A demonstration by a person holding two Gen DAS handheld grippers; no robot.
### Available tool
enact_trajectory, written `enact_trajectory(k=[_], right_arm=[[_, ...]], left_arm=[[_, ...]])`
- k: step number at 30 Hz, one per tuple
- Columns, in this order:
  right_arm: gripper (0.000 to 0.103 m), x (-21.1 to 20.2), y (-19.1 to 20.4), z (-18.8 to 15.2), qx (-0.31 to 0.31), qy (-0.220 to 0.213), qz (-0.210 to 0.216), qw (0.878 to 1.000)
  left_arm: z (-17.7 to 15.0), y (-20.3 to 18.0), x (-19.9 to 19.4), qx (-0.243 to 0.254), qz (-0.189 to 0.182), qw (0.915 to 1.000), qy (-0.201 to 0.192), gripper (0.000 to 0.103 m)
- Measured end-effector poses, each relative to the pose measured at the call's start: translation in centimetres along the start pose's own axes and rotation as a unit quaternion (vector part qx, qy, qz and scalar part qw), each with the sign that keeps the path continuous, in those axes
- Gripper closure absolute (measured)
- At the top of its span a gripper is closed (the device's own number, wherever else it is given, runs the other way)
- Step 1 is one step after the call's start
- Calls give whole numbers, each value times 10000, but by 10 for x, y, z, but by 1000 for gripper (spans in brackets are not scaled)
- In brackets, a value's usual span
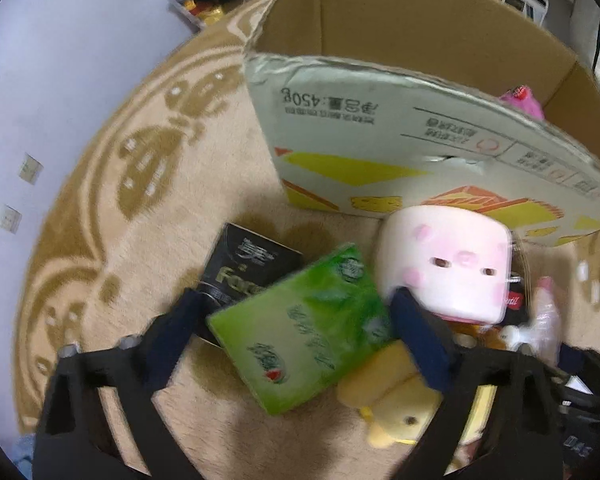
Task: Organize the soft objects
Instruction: 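Move the left tool to the green tissue pack while the right tool reaches the pink bagged item, then grasp and lift the green tissue pack with the left tool while the right tool lifts the pink bagged item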
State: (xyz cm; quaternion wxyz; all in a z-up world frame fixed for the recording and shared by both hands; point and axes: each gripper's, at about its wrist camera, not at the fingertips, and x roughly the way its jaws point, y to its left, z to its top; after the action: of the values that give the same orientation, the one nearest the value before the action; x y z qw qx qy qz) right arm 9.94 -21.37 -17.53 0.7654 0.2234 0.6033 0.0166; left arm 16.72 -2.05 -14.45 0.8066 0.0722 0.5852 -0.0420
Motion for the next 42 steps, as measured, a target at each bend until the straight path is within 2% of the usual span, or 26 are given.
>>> enact_trajectory(k=[5, 9, 16, 26, 34, 42], right_arm=[[49, 2, 3, 5, 4, -48, -13, 10000], [53, -11, 4, 5, -15, -313, -59, 9995], [54, -30, 4, 5, 87, -796, -36, 9968], [55, -68, 2, 9, 35, -1332, -48, 9911], [57, -94, 6, 3, -187, -1714, -83, 9850], [58, -127, 25, -6, -569, -2336, -135, 9706]], left_arm=[[-3, 0, -5, -95, 19, 9999, -63, 22], [-5, 0, -13, -58, 34, 9998, -207, 24], [-7, 7, -32, -254, -40, 9983, -530, 26], [-10, 21, -60, -411, 43, 9944, -974, 26], [-15, 29, -99, -565, 157, 9848, -1633, 26], [-14, 39, -128, -649, 177, 9760, -2070, 26]])
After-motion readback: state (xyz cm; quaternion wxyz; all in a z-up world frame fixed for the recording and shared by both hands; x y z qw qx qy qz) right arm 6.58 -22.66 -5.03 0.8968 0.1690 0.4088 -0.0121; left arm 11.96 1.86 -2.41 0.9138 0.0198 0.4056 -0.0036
